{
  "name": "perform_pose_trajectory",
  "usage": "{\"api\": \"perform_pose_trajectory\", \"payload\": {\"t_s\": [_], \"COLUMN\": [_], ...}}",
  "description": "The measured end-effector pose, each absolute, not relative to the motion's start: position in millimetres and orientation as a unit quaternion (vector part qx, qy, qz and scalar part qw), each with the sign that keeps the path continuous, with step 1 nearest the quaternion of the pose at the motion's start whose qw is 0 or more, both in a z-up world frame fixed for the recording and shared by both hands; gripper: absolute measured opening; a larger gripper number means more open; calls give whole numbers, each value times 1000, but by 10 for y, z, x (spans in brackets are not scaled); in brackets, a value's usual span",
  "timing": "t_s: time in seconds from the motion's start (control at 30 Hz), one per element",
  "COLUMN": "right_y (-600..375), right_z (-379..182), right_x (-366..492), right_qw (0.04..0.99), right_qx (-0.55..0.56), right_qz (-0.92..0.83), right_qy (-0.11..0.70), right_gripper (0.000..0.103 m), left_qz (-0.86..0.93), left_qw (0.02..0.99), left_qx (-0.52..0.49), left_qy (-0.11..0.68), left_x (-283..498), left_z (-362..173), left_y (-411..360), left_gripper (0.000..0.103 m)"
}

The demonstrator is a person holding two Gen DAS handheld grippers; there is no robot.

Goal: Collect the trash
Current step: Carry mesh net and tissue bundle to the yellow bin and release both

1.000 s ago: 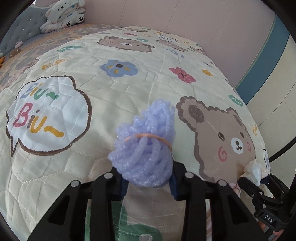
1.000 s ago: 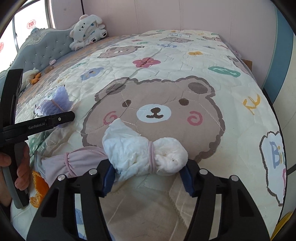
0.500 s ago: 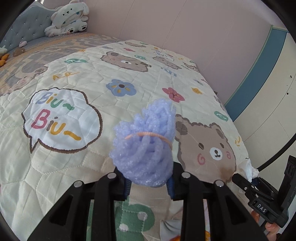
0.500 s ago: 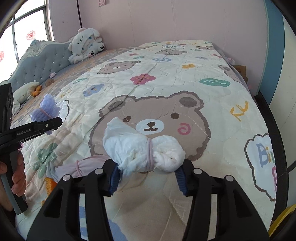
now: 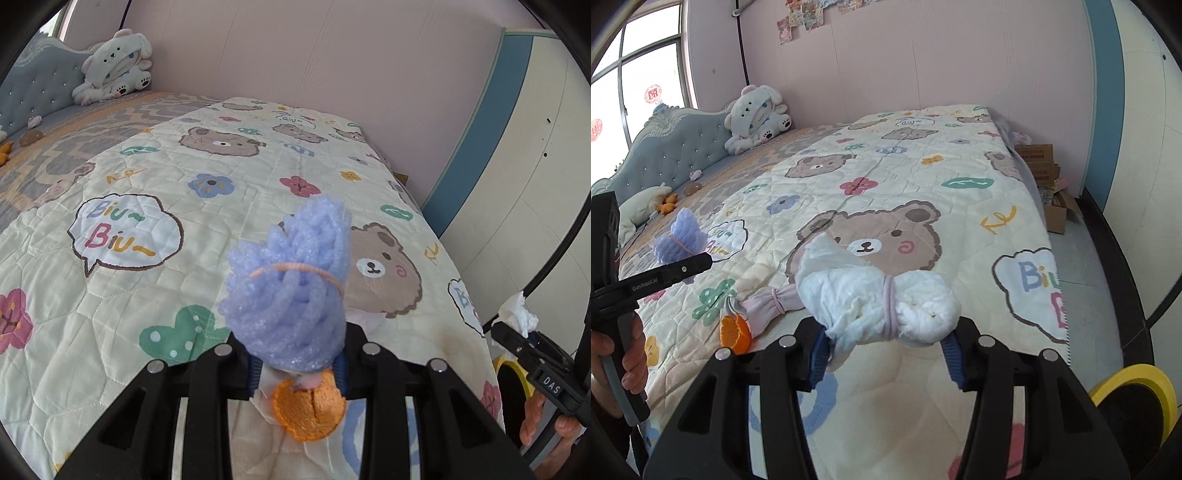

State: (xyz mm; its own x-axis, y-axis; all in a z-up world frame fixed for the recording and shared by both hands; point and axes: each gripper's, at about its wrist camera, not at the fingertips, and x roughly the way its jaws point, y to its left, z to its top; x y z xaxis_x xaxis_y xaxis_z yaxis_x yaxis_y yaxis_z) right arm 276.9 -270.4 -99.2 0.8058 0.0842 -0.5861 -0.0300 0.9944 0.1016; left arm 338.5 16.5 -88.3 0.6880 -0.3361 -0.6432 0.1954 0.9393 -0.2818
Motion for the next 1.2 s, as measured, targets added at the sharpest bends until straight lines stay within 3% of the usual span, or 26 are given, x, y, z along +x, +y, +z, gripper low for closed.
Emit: {"api": "perform_pose_trajectory", "payload": {"t_s": [0.73,1.2], "right_y": [-4058,-4723], "right_z": [-566,-537], "right_x": [1077,462], "right_qw": [962,955], "right_qx": [75,76], "right_qz": [-100,-170], "right_qy": [241,232], "right_gripper": [50,52], "left_qz": [-281,-359], "left_qw": [904,882], "left_qx": [5,56], "left_qy": [324,300], "left_x": [2292,1915], "left_z": [-240,-212], "left_y": [-1496,-2625], "left_gripper": [29,29]}}
